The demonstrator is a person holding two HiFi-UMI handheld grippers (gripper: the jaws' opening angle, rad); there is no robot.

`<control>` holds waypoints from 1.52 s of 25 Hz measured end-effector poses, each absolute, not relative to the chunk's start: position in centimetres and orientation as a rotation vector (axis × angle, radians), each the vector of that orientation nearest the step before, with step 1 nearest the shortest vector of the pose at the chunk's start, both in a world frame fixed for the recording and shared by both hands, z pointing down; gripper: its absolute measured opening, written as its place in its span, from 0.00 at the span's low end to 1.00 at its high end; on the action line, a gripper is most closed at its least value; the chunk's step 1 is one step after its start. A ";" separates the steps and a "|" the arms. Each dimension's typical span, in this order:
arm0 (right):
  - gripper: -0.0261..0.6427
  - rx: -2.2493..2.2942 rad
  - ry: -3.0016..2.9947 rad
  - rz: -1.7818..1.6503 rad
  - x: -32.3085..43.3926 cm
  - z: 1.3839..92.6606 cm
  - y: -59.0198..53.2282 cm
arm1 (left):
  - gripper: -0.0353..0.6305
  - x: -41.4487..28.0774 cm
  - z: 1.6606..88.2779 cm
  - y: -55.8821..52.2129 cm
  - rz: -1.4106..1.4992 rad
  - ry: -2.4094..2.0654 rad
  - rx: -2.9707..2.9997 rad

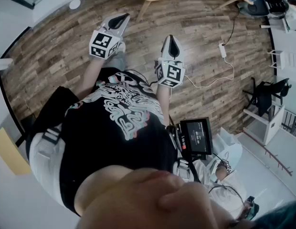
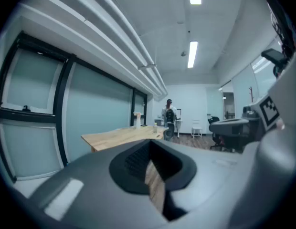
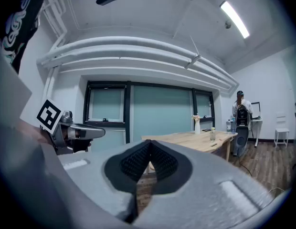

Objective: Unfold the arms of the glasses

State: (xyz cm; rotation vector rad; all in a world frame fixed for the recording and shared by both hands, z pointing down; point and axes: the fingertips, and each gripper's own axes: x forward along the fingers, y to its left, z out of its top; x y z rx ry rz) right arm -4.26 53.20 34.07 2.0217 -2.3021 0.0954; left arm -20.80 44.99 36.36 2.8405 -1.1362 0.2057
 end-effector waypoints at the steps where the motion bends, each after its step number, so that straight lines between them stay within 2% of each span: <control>1: 0.04 2.021 -2.306 0.093 -4.5 33.9 53.3 | 0.04 -20.9 36.2 45.1 0.202 -1.134 2.841; 22: 0.04 1.952 -2.359 0.105 -6.0 34.5 53.0 | 0.04 -21.9 36.1 44.9 0.191 -1.155 2.808; 31: 0.04 1.931 -2.332 0.099 -2.9 35.8 48.5 | 0.04 -18.7 37.8 39.7 0.222 -1.166 2.811; 38: 0.04 1.898 -2.323 0.141 0.2 37.0 38.2 | 0.04 -15.3 38.3 29.4 0.237 -1.176 2.825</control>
